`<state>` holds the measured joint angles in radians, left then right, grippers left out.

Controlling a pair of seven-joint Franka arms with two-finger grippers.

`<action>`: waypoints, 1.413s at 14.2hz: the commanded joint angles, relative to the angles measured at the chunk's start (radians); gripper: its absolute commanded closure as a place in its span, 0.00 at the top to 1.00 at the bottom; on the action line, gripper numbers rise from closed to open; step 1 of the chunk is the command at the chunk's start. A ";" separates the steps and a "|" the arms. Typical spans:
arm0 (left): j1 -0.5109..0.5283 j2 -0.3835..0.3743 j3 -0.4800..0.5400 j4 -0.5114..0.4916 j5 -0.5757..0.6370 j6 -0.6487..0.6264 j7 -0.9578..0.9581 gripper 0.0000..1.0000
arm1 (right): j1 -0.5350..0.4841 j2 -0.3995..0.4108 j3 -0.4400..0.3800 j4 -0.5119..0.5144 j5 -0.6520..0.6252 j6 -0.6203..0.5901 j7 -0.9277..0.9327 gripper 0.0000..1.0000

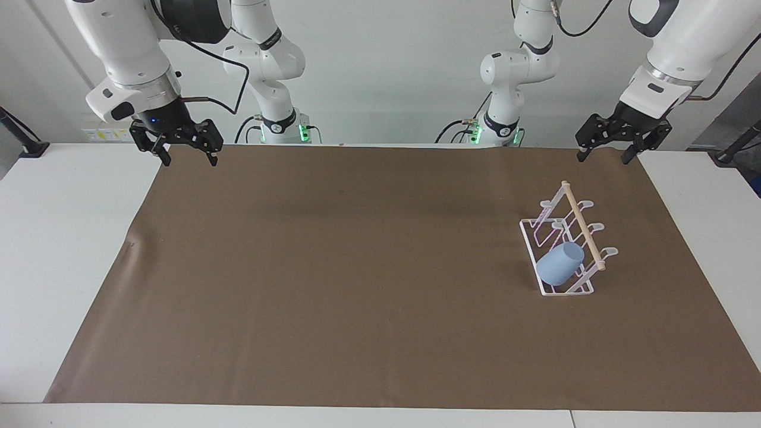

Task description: Hang cup on cup holder

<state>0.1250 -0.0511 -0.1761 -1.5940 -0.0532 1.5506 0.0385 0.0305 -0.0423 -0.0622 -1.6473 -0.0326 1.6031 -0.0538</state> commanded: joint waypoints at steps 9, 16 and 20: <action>0.015 -0.010 -0.011 0.034 -0.005 -0.075 0.006 1.00 | -0.011 -0.022 0.007 -0.023 0.002 0.001 0.017 1.00; 0.012 -0.029 -0.008 0.000 -0.005 -0.069 0.007 1.00 | -0.011 -0.022 0.007 -0.023 0.002 0.001 0.017 1.00; 0.013 -0.029 -0.008 -0.003 -0.005 -0.067 0.008 1.00 | -0.011 -0.022 0.007 -0.023 0.002 0.001 0.017 1.00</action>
